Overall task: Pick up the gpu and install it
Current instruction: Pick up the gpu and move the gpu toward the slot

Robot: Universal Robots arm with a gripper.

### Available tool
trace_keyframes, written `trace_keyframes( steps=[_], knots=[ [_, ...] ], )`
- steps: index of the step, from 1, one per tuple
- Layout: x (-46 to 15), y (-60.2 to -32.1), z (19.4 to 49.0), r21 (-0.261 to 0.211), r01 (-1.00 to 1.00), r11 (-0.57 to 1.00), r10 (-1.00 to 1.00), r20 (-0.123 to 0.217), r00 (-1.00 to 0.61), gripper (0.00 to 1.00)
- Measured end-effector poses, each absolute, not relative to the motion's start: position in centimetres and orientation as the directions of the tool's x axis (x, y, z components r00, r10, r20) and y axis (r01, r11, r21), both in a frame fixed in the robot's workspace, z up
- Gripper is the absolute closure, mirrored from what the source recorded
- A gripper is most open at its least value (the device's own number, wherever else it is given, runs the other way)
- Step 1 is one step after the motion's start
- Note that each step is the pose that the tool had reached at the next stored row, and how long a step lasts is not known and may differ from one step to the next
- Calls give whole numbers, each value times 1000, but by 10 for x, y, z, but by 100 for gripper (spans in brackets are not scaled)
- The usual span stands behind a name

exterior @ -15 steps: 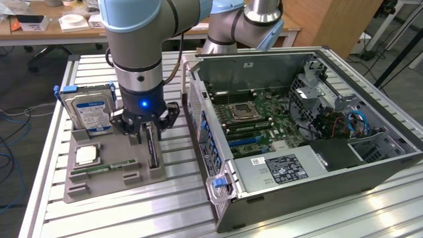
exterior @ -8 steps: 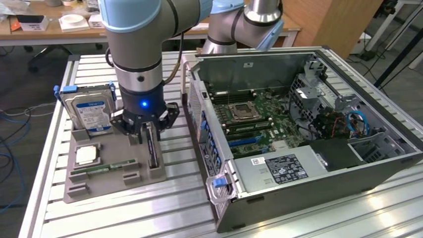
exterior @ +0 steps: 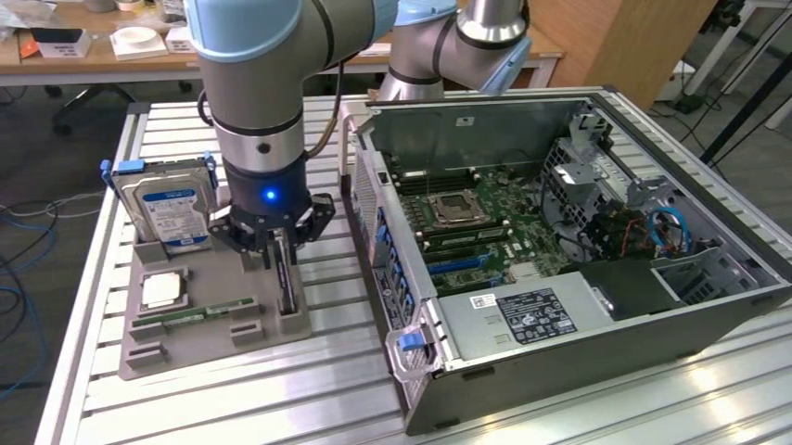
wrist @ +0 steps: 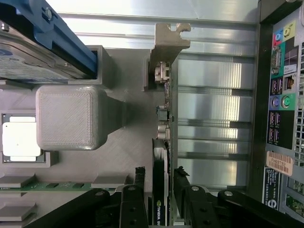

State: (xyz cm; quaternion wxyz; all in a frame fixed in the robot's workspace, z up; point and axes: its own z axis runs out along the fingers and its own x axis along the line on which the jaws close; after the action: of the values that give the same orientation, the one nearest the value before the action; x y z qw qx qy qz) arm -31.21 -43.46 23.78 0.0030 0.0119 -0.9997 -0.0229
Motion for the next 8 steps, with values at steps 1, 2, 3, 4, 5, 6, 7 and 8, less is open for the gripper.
trace_keyframes(
  steps=[1, 2, 3, 4, 5, 6, 7, 8],
  knots=[
    [-312, -435, 238, 46, -24, 999, -24, 5, -1000, 62],
    [-312, -435, 238, 46, -24, 999, -24, 5, -1000, 62],
    [-312, -435, 237, 46, -24, 999, -24, 6, -1000, 62],
    [-312, -435, 237, 46, -24, 999, -24, 5, -1000, 62],
    [-312, -435, 237, 46, -24, 999, -24, 5, -1000, 62],
    [-312, -435, 237, 46, -24, 999, -24, 5, -1000, 62],
    [-312, -435, 237, 46, -24, 999, -24, 5, -1000, 62],
    [-311, -435, 237, 46, -24, 999, -24, 5, -1000, 62]
  ],
)
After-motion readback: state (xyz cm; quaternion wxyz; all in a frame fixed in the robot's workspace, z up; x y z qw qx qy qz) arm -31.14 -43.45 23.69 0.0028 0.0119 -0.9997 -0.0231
